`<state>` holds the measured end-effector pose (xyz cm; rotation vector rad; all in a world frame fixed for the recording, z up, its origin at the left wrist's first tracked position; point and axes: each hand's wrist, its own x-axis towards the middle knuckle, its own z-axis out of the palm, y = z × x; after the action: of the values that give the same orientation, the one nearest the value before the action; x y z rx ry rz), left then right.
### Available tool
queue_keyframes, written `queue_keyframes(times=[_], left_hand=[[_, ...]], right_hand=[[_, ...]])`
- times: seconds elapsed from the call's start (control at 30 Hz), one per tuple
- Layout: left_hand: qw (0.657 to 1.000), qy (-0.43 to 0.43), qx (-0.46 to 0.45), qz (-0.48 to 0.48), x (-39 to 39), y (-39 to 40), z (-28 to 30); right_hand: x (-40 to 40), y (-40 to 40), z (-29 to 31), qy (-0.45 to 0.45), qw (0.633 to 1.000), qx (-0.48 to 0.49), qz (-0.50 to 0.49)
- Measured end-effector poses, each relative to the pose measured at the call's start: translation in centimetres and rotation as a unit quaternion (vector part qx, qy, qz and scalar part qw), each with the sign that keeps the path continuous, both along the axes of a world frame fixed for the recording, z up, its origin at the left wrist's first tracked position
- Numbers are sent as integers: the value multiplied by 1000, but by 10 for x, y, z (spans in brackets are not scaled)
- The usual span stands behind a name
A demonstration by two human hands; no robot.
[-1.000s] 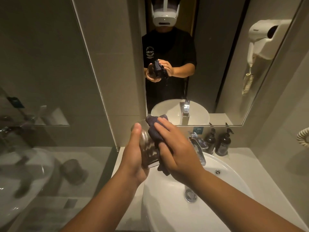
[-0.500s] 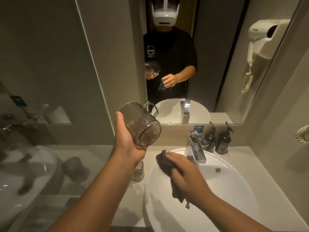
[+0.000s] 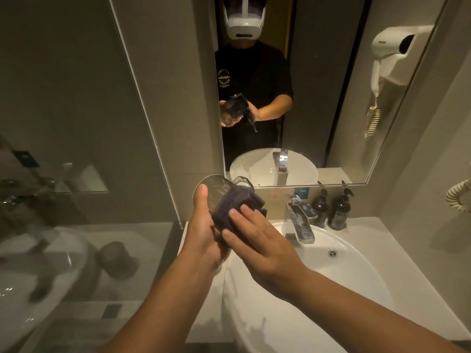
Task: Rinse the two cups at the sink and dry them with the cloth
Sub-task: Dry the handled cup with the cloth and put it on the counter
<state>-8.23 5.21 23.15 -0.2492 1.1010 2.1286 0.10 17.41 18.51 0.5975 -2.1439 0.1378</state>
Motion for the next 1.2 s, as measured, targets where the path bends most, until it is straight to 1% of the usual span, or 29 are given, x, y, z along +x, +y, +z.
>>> queue_keyframes(times=[0.07, 0.17, 0.27, 0.33, 0.4, 0.47, 0.53, 0.6, 0.67, 0.73, 0.77, 0.83, 0.87, 0.93, 0.97, 1.07, 1.13, 1.2], left_hand=[[999, 1, 18, 41, 1, -3, 0], [991, 59, 60, 108, -4, -12, 12], [988, 101, 53, 100, -1, -14, 20], [988, 98, 44, 111, -3, -16, 17], [988, 85, 32, 128, -6, -19, 14], [987, 75, 14, 143, -8, -20, 7], [988, 69, -4, 138, -6, -17, -1], [992, 54, -8, 118, -2, -12, -9], [996, 25, -1, 84, 1, -9, -13], [998, 16, 7, 67, 1, -10, -13], [997, 17, 12, 77, -2, -12, -14], [993, 34, 2, 115, -10, -19, -14], [991, 45, -4, 127, -13, -23, -13], [989, 69, -12, 129, -15, -31, -16], [989, 74, -19, 127, -15, -34, -19], [985, 90, -59, 135, -8, -46, -34], [971, 136, -116, 157, -4, -51, -52], [951, 204, -176, 149, 7, -57, -70]], right_hand=[[-2, 1, -13, -14, 1000, 0, 2], [-2, 8, -34, -103, 994, -11, -27], [6, 21, -44, -192, 973, -55, -115], [14, 25, -40, -215, 962, -101, -135], [20, 25, -28, -205, 960, -134, -134], [23, 20, -13, -167, 966, -151, -125], [21, 7, 1, -97, 978, -148, -108], [15, -8, 7, -37, 989, -119, -79], [8, -20, 2, -38, 995, -83, -52], [5, -22, -17, -80, 994, -63, -43], [6, -20, -30, -111, 991, -56, -45], [10, -13, -52, -213, 973, -43, -80], [13, -9, -60, -285, 950, -54, -114], [25, 2, -72, -408, 889, -117, -171], [32, 9, -76, -434, 868, -152, -186], [59, 27, -85, -444, 846, -194, -222], [77, 34, -88, -446, 833, -218, -244], [95, 38, -92, -455, 817, -237, -264]])
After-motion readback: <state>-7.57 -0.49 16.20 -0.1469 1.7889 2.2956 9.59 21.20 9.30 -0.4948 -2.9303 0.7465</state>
